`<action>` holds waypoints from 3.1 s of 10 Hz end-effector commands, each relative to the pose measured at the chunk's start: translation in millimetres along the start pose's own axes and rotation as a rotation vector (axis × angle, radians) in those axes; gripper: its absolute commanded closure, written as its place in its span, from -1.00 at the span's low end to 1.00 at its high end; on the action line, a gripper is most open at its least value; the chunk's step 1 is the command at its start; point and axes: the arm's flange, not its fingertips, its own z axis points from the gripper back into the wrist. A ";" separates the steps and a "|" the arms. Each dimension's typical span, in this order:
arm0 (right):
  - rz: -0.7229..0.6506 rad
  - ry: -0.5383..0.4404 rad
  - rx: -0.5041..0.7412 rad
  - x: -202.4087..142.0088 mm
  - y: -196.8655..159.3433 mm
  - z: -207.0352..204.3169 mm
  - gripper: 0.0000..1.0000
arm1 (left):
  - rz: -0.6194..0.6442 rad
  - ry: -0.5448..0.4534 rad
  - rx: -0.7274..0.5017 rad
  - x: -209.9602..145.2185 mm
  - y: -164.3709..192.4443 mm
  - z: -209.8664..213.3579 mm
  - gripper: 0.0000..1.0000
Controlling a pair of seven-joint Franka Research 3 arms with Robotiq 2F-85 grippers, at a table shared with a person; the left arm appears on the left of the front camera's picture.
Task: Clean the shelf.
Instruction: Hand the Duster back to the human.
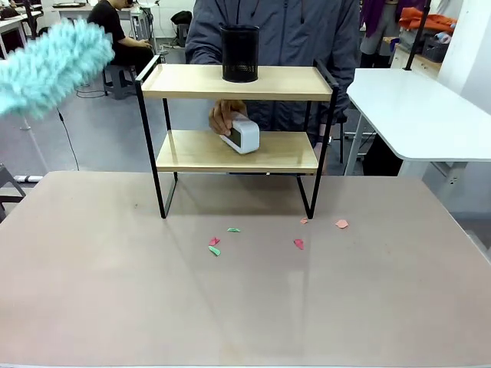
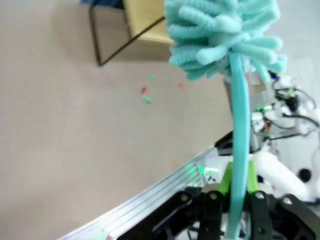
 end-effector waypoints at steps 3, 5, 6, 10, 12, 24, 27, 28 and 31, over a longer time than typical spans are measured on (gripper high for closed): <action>0.195 0.253 0.182 -14.9 78.9 -61.3 -1.00 | -0.341 0.358 -0.101 -35.0 -107.7 -47.6 0.77; 0.276 0.528 0.312 -77.6 105.5 -90.4 -1.00 | -0.334 0.813 -0.128 -41.7 -112.9 -105.7 0.77; 0.329 0.639 0.354 -116.0 107.7 -87.4 -1.00 | -0.288 0.974 -0.104 -38.2 -104.6 -127.0 0.77; 0.326 0.613 0.294 -107.0 114.5 -80.7 -1.00 | -0.192 0.874 -0.142 -54.8 -94.6 -147.6 0.77; 0.410 0.656 0.304 -86.1 125.4 -134.2 -1.00 | -0.261 1.266 -0.260 -52.7 -102.3 -181.1 0.77; 0.408 1.327 0.518 -232.8 180.2 -284.5 -1.00 | -0.236 1.446 -0.231 -47.2 -97.8 -245.3 0.77; 0.391 1.305 0.500 -248.4 178.3 -296.5 -1.00 | -0.237 1.427 -0.264 -48.5 -93.6 -251.7 0.77; 0.399 1.290 0.495 -251.7 179.7 -300.2 -1.00 | -0.238 1.434 -0.253 -48.1 -95.4 -251.7 0.77; 0.404 1.294 0.486 -253.7 178.8 -300.8 -1.00 | -0.246 1.450 -0.247 -51.8 -97.5 -250.4 0.77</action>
